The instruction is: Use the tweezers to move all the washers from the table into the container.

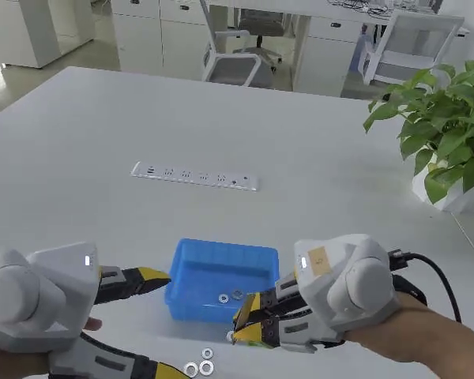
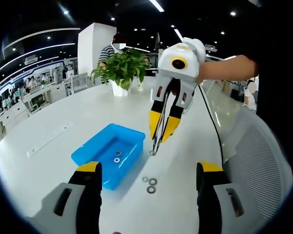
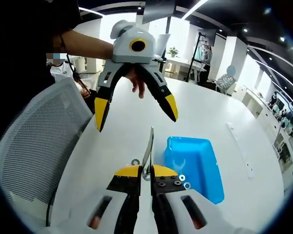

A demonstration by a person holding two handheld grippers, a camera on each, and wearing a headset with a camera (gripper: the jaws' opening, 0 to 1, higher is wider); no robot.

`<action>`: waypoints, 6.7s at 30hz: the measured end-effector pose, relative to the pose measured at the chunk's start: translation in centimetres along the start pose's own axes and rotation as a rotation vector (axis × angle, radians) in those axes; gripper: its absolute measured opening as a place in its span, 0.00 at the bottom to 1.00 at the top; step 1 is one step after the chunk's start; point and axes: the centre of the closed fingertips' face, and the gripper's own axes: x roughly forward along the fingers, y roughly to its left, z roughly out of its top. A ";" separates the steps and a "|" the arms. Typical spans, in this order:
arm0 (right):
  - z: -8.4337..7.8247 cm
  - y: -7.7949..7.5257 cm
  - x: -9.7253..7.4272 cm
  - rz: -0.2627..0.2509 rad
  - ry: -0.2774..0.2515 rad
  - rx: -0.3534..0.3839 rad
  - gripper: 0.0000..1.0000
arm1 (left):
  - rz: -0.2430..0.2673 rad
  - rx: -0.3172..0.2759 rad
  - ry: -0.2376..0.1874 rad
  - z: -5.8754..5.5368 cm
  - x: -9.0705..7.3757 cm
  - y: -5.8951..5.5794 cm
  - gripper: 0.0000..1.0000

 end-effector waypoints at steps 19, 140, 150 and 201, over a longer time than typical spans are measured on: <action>2.6 -4.6 -0.9 -0.059 -0.053 -0.052 0.07 | 0.032 -0.038 -0.005 -0.1 -0.5 -0.1 0.99; -3.3 -8.4 6.9 0.022 0.043 -0.034 0.16 | -0.057 0.112 0.017 2.7 5.6 7.8 0.05; -3.0 -8.6 4.9 -0.047 0.031 0.056 0.24 | -0.067 0.140 0.030 3.2 5.6 7.4 0.05; -5.4 -2.1 -2.8 -0.316 0.027 0.355 0.80 | -0.046 0.205 0.037 6.7 1.7 3.0 0.05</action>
